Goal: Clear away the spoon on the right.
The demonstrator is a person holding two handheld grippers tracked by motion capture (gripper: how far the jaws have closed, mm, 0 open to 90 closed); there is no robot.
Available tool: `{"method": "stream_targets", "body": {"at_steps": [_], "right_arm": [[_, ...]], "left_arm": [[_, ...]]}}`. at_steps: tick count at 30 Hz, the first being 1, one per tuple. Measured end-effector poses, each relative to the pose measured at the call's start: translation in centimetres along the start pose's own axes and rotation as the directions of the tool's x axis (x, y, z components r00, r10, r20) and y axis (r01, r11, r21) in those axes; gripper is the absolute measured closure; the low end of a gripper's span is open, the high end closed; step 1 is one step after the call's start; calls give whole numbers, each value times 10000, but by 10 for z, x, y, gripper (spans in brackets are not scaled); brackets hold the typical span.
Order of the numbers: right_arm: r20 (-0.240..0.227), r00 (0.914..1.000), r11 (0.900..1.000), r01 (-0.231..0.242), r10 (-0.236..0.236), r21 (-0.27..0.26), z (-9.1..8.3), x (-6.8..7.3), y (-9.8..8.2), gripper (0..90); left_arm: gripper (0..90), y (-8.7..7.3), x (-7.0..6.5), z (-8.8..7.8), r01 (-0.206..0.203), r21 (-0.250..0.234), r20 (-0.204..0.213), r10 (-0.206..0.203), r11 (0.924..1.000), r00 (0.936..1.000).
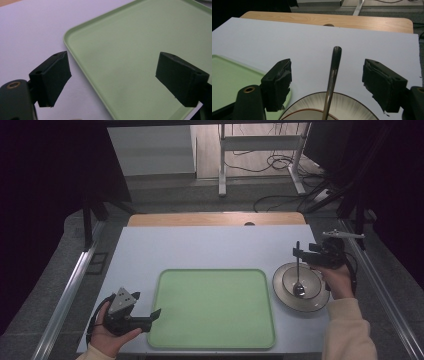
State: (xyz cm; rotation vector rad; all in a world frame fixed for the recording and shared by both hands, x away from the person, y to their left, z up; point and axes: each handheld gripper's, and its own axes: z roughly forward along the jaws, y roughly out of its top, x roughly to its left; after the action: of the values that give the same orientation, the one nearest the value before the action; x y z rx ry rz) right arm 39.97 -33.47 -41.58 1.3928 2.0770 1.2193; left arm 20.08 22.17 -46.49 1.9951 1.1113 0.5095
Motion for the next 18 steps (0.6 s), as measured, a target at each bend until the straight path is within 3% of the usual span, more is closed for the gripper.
{"method": "stream_targets", "body": {"at_steps": [11, 18], "right_arm": [[-261, 9992, 9980, -297, 312, 563, 20, -9, -3, 313], [-489, 9963, 9956, -668, 701, 651, 24, -15, -8, 481]], "left_arm": [[124, 0, 0, -1, 74, -53, -55, -74, 10000, 10000], [123, 0, 0, -1, 91, -86, -107, -92, 9999, 9999]]}}
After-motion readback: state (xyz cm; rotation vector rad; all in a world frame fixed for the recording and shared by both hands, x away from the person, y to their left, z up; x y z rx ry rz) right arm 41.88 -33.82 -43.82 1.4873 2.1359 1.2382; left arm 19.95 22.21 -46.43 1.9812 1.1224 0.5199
